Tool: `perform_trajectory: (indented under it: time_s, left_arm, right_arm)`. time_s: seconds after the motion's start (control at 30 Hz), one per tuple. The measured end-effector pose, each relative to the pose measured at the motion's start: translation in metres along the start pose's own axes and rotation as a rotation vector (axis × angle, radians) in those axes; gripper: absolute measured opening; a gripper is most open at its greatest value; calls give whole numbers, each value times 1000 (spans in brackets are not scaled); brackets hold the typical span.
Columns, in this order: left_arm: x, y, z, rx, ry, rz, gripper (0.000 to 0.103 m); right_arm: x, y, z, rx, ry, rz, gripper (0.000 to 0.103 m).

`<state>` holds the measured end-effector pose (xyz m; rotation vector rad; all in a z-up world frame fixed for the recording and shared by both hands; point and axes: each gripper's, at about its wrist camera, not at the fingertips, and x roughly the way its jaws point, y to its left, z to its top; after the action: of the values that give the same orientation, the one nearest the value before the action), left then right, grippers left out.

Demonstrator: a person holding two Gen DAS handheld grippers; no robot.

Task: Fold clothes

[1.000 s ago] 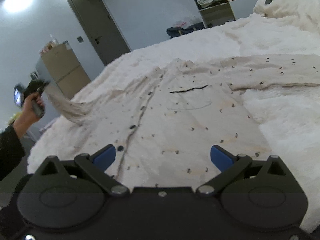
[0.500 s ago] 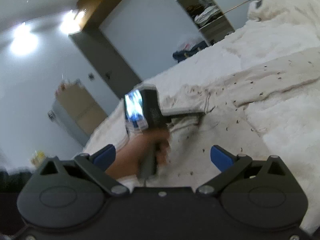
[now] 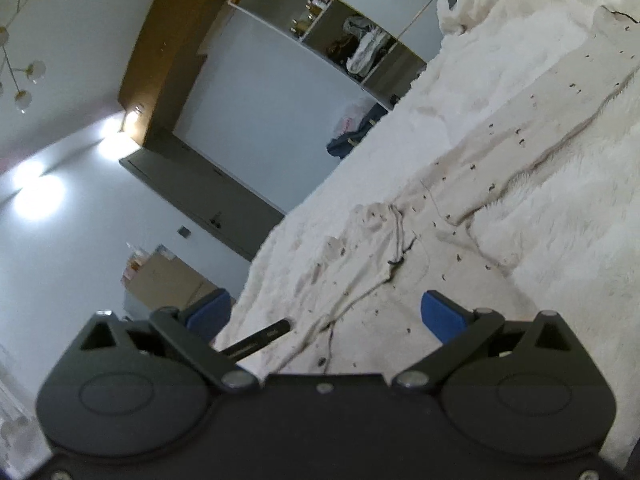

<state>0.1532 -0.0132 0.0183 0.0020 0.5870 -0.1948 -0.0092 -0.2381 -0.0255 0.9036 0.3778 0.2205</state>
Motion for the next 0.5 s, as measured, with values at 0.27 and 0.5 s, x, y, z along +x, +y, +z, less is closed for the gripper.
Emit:
perform_trajectory:
  time_s: [0.27, 0.5]
  left_arm:
    - [-42, -1, -61, -114, 65, 46, 94]
    - [-57, -50, -53, -41, 83, -4, 94]
  right_arm:
    - [11, 18, -11, -108, 43, -67, 103]
    - [-4, 31, -11, -175, -1, -81, 103]
